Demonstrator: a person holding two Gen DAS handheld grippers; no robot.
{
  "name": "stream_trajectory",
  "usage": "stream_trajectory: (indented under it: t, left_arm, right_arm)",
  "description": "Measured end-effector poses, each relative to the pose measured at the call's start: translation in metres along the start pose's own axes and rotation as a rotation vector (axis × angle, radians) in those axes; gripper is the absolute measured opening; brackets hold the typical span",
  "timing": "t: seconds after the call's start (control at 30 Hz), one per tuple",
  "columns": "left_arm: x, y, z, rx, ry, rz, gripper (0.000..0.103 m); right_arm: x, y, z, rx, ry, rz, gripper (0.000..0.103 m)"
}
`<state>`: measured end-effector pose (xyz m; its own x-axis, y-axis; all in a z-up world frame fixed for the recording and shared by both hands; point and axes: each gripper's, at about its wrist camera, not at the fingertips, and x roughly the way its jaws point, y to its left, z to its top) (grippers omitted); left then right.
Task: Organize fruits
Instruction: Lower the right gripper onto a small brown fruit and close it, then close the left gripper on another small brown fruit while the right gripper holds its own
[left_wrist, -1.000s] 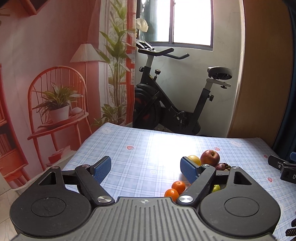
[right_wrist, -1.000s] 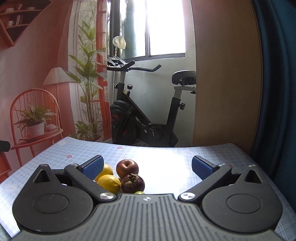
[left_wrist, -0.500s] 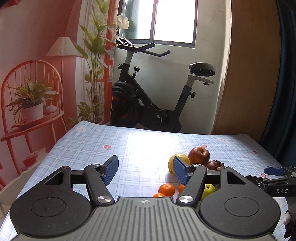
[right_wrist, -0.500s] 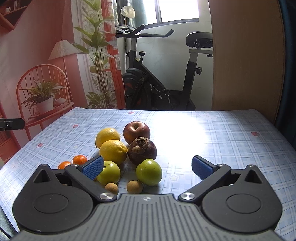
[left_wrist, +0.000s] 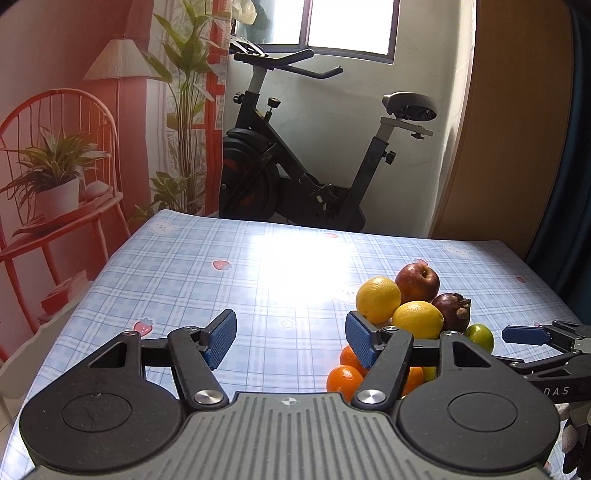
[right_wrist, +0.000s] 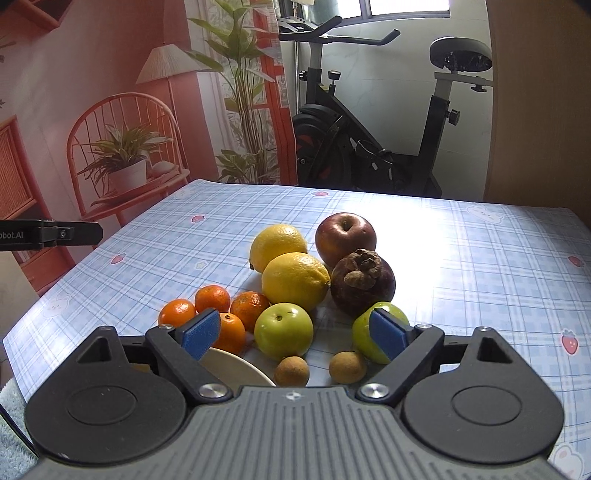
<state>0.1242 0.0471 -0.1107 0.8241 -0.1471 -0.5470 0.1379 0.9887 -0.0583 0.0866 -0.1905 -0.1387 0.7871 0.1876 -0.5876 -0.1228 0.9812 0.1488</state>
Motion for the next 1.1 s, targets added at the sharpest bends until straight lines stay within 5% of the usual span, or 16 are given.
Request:
stream_trajectory:
  t: [0.43,0.83,1.1]
  left_arm:
    - [0.013,0.002,-0.007,-0.028,0.066,-0.051,0.066]
    - [0.024,-0.032,-0.015,-0.031,0.103,-0.184,0.036]
    - [0.039,-0.068,-0.022,-0.015,0.145,-0.249,0.031]
  right_arm:
    - [0.001,-0.009,-0.005,0.026,0.027,-0.035,0.071]
    - [-0.009,-0.040,-0.025,0.013,0.049,-0.070,0.041]
    - [-0.002,-0.040,-0.030,-0.022,0.039,-0.020,0.038]
